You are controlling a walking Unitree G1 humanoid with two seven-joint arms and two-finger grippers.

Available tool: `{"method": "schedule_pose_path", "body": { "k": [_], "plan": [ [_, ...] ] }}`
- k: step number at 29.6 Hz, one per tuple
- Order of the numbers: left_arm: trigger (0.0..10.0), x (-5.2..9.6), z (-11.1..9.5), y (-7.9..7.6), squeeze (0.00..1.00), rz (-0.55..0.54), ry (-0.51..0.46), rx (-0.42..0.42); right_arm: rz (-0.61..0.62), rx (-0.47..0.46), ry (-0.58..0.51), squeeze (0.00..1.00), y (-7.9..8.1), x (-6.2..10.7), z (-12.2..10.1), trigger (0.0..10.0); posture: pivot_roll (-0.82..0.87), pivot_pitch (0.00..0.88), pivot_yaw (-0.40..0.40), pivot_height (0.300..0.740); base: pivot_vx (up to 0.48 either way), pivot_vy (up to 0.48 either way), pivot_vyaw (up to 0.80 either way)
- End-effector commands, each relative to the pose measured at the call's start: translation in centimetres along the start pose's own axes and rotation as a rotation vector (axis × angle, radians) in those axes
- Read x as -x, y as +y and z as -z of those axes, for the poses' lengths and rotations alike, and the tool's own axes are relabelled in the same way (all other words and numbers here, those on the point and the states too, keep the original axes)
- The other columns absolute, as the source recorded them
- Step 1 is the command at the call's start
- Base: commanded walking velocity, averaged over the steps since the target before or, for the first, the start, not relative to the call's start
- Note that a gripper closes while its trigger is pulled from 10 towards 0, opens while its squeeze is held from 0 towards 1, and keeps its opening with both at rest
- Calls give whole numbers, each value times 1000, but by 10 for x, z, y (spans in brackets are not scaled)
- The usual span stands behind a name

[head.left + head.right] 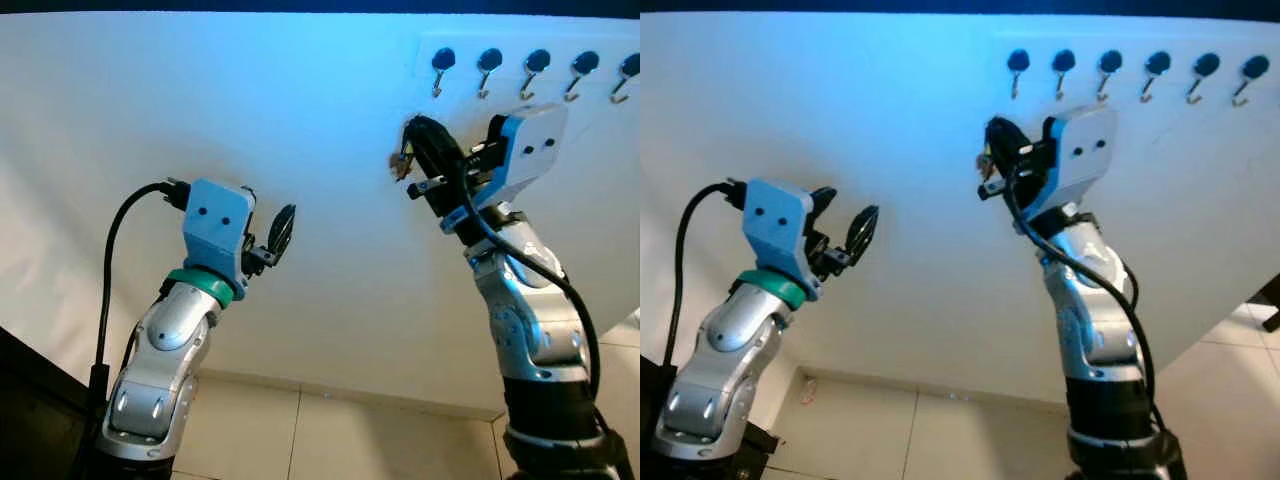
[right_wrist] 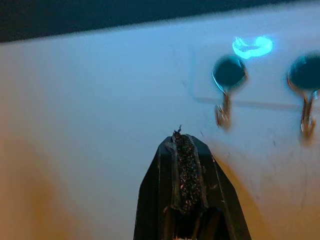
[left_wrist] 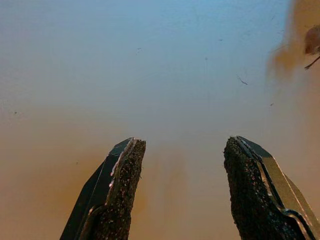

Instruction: Hang keys on a hook

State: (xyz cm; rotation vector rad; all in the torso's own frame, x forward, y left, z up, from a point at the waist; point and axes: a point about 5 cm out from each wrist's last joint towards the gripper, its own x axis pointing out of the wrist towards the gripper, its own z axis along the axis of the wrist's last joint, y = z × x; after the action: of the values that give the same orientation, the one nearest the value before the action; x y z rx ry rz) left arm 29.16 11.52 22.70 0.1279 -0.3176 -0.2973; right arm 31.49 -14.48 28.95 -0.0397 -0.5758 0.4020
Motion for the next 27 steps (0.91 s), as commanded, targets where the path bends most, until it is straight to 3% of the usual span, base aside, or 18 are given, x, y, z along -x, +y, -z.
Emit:
{"method": "schedule_pose_path", "body": {
  "k": [1,10,27],
  "plan": [
    [10000,3,2,0,0,-1,12,-3,-17,2,-41,0,3,2,-7,10000,-114,55,134,740,0,0,0],
    [10000,1,1,-1,0,6,10,-1,26,43,-106,0,-5,-10,-22,10000,-114,56,140,740,0,0,0],
    [10000,2,1,-1,0,-1,10,-4,10,9,-57,0,-5,-26,-9,10000,-102,54,131,740,0,0,0]
  ]
}}
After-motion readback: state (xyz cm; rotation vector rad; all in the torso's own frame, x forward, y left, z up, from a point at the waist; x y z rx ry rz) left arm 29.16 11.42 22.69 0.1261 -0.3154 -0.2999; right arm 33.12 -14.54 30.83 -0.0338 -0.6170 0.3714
